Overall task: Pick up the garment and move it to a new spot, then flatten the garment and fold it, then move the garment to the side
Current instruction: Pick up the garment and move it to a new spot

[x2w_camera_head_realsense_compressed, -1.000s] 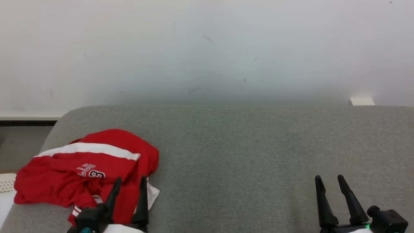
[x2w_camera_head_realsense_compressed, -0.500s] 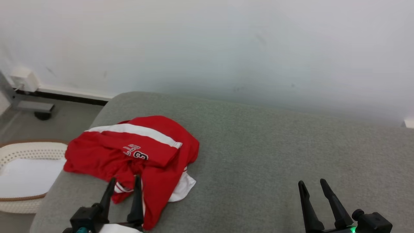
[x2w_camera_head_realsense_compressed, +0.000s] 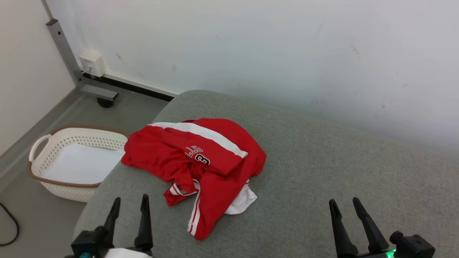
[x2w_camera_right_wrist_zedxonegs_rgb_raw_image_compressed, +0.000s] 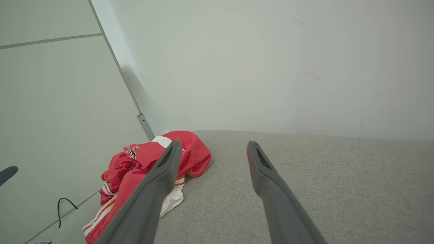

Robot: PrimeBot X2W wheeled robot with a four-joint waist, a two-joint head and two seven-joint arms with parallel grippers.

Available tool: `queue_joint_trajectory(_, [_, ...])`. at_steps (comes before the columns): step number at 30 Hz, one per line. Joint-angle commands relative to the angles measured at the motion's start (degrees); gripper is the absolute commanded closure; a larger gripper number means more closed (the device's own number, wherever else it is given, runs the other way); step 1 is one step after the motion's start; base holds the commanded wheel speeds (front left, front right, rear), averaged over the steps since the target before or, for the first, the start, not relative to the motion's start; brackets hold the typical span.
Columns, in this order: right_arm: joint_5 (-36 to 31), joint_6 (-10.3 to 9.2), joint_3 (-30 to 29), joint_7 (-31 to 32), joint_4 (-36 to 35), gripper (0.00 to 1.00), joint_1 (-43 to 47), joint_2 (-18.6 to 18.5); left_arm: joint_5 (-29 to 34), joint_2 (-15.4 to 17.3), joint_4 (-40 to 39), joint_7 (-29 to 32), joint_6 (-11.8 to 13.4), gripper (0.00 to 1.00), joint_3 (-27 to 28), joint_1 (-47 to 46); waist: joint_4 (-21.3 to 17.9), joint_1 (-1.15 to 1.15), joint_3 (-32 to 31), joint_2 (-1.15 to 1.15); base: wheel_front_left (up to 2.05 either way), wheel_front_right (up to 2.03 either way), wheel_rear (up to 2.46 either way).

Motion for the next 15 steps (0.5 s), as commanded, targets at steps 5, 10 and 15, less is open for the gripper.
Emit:
queue_joint_trajectory(5, [0.4,-0.12,0.4,0.0,0.1,0.00,-0.2,-0.1,-0.1,0.3,0.3,0.0,-0.2,0.00,0.6,0.3,0.5,0.00,0.1,0.00,0.00,0.00,0.00])
queue_joint_trajectory(10, [0.7,-0.12,0.8,0.0,0.2,0.00,-0.9,-0.1,-0.3,0.3,0.9,0.0,-0.5,0.00,1.1,-0.2,-0.6,0.00,0.4,0.00,0.00,0.00,0.00])
queue_joint_trajectory(15, [0.8,-0.12,1.0,0.0,0.5,0.00,-1.0,-0.1,-0.5,0.4,2.2,0.0,-1.3,0.00,2.0,-1.7,-2.6,0.00,0.4,0.00,0.00,0.00,0.00])
